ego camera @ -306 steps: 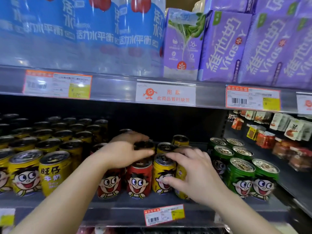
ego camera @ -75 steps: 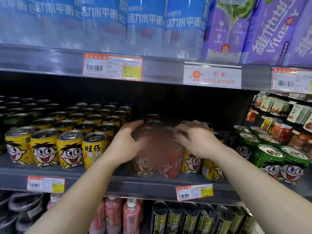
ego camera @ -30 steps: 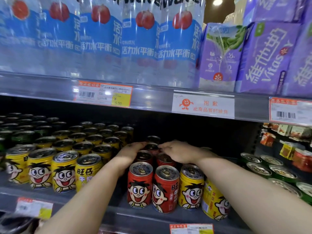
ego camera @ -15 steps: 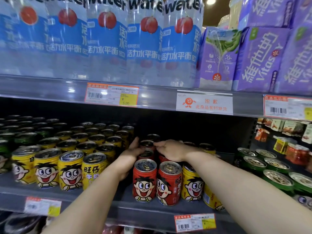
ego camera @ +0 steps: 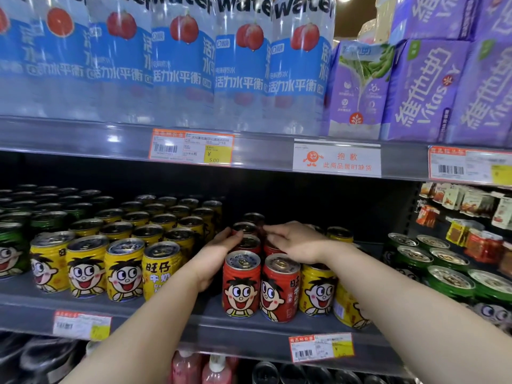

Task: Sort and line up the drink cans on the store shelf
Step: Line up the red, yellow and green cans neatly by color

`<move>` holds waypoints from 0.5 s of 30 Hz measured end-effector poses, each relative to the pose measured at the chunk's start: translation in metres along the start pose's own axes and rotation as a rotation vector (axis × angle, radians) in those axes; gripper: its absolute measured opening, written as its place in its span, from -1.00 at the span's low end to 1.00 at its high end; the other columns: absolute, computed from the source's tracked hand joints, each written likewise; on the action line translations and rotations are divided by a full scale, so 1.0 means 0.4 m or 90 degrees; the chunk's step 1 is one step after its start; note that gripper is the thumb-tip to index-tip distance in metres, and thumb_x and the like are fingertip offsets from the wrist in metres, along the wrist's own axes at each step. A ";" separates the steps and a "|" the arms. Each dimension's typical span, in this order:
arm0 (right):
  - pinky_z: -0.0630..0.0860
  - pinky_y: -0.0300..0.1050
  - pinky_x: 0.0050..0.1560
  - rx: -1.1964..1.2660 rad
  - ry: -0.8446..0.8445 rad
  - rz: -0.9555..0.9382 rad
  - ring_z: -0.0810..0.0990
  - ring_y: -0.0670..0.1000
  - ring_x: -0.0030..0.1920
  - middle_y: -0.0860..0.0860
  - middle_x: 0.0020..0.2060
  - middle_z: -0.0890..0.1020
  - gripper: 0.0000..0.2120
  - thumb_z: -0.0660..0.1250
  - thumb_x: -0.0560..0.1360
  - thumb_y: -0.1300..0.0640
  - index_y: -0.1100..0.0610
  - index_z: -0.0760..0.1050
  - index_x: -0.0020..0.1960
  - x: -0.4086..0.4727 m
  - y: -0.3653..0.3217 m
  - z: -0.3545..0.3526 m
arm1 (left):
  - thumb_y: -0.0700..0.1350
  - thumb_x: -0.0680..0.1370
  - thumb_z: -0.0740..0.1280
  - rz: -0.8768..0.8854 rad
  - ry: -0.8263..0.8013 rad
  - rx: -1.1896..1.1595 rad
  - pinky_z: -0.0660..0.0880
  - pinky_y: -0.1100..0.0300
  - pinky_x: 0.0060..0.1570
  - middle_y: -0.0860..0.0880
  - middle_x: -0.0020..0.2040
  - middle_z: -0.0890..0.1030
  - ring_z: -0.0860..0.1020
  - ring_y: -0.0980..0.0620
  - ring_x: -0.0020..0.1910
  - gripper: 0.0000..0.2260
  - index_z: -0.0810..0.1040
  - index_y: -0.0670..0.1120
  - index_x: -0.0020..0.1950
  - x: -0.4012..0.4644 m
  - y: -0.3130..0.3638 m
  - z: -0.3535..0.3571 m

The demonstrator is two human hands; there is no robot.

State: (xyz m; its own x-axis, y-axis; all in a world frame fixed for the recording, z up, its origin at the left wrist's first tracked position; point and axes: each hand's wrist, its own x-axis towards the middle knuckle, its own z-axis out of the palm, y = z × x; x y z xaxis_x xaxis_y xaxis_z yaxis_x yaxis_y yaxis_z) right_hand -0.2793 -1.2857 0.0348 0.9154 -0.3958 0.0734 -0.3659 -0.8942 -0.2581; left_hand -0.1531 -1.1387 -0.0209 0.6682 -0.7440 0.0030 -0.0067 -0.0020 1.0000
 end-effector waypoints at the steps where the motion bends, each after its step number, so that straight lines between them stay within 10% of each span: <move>1: 0.20 -0.04 0.41 0.003 -0.002 0.003 0.24 0.14 0.44 0.05 0.46 0.28 -0.57 0.01 0.58 -0.21 -0.23 0.22 0.44 -0.008 0.002 -0.005 | 0.11 0.51 0.32 -0.001 -0.002 0.006 0.40 0.05 0.25 -0.11 0.42 0.38 0.45 -0.07 0.29 -0.35 0.12 0.05 0.53 0.000 0.000 -0.002; 15: 0.11 0.05 0.41 -0.055 -0.051 -0.021 0.14 0.08 0.47 -0.02 0.49 0.25 -0.56 -0.02 0.62 -0.14 -0.12 0.20 0.48 0.016 -0.032 -0.005 | 0.34 0.37 0.33 0.069 0.002 0.069 0.35 0.10 0.29 0.07 0.40 0.38 0.41 0.07 0.30 -0.24 0.19 0.13 0.49 -0.074 0.007 -0.022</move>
State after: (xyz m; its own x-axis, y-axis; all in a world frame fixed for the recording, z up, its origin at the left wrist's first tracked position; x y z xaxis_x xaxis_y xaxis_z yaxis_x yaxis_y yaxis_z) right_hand -0.2689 -1.2772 0.0404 0.9366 -0.3505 0.0032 -0.3447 -0.9227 -0.1726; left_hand -0.1662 -1.1108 -0.0184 0.6614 -0.7419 0.1104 -0.1583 0.0058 0.9874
